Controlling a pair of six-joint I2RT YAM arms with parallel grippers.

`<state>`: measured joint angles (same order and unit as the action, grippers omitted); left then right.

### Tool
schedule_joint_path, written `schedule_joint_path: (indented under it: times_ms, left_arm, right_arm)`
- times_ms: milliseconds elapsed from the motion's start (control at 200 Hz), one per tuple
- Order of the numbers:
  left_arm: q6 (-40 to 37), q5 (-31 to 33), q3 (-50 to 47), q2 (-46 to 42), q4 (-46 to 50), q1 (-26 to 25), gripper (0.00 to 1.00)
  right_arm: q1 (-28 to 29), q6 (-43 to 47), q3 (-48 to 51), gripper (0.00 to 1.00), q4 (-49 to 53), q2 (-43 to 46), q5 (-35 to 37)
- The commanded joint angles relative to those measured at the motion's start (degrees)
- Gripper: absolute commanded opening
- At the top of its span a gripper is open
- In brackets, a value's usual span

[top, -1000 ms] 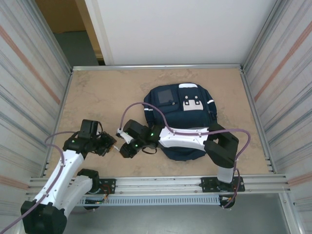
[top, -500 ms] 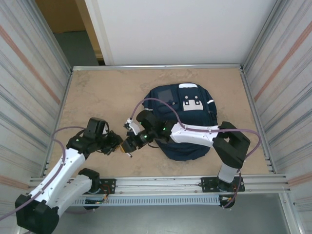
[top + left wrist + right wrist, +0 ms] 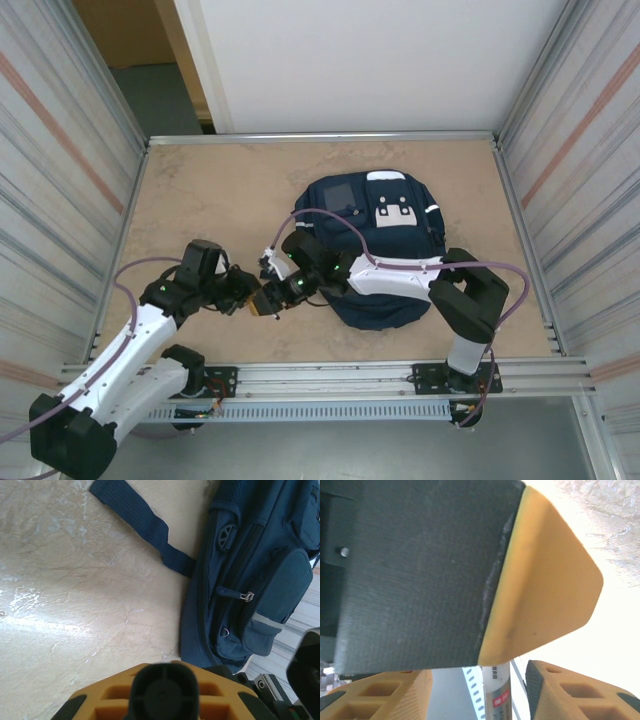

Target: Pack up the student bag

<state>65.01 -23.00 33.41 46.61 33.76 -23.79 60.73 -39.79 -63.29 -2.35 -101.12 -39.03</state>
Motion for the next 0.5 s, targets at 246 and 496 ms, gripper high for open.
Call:
schedule_joint_path:
  times_ms: [246,496]
  left_arm:
    - [-1.6,-2.5,3.2,1.7,-4.7,-4.6,0.22]
    - [-21.9,-3.9,10.6,2.9,-7.6,-5.5,0.56]
  right_arm:
    - [-0.9,-4.4,2.8,0.06,-5.7,3.0,0.3]
    - [-9.6,1.6,9.3,0.07,6.5,15.0,1.7]
